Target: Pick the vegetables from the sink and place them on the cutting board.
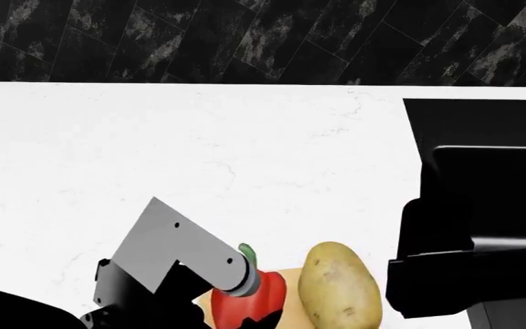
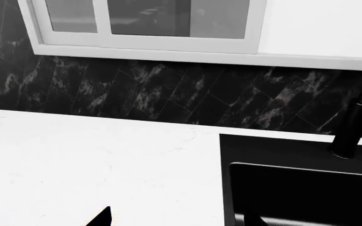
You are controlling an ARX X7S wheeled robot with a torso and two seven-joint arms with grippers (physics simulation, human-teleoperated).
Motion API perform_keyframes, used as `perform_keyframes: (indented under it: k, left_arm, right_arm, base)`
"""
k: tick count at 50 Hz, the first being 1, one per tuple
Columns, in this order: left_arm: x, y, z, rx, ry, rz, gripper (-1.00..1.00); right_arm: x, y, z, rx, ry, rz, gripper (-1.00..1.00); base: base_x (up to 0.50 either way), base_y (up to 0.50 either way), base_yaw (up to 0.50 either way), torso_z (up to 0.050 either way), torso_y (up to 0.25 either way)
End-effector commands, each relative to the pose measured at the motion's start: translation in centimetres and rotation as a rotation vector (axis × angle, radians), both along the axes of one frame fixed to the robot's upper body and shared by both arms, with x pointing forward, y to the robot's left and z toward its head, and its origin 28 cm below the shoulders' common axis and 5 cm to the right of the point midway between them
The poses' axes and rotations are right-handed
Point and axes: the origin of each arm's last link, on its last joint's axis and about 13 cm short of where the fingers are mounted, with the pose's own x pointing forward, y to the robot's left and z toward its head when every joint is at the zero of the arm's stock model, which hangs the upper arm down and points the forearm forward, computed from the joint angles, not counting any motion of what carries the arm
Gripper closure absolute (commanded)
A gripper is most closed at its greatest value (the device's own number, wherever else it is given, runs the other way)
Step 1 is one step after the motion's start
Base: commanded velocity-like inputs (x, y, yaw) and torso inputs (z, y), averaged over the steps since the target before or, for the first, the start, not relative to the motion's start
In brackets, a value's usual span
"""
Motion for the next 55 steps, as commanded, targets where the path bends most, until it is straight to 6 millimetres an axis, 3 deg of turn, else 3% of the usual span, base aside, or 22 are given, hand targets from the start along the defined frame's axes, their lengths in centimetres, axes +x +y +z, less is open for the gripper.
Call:
perform_keyframes:
  k: [1,7,8,27,28,31,44,55]
  left_arm:
    - [-0.2,-0.7,-0.3,-0.031,0.023,-0.024,1.0]
    - [-0.2,-0.5,0.0,-0.029,0.022,-0.018,1.0]
    - [-0.1,-0.5,0.1,-0.029,0.018,-0.016,-1.0]
    - [-0.8,-0.5,1.2,-0.05,-0.004,-0.025,-1.0]
    - [-2.8,1.0,3.5,-0.093,-0.049,-0.018,-1.0]
    - [-3.4,1.7,4.8,-0.12,-0.071,-0.011,-1.0]
    - [-5.1,4.1,8.2,-0.172,-0.153,0.031,-1.0]
    - [-5.2,6.6,10.7,-0.217,-0.219,0.119,-1.0]
  right_arm:
    - [0.2,0.0,-0.4,0.017,0.005,0.007,-1.0]
    - [0.2,0.1,-0.4,0.018,0.005,0.006,-1.0]
    - [0.1,0.1,-0.4,0.02,0.006,0.007,-1.0]
    - [0.2,0.2,-0.4,0.024,0.007,0.008,-1.0]
    - [0.3,0.2,-0.3,0.029,-0.001,0.007,-1.0]
    - [0.4,0.0,-0.3,0.03,-0.003,-0.002,-1.0]
    - [0.1,-0.2,0.2,0.033,-0.022,-0.013,-1.0]
    - [0.0,-0.5,0.3,0.014,-0.041,-0.017,-1.0]
  base:
    - [0.0,0.0,0.0,0.0,0.0]
    - [0.0,0.0,0.0,0.0,0.0]
    - [0.0,0.0,0.0,0.0,0.0]
    - [0.0,0.0,0.0,0.0,0.0]
    - [0.0,0.0,0.0,0.0,0.0]
    - [0.0,0.0,0.0,0.0,0.003]
    - [0.0,0.0,0.0,0.0,0.0]
    - [0.0,0.0,0.0,0.0,0.0]
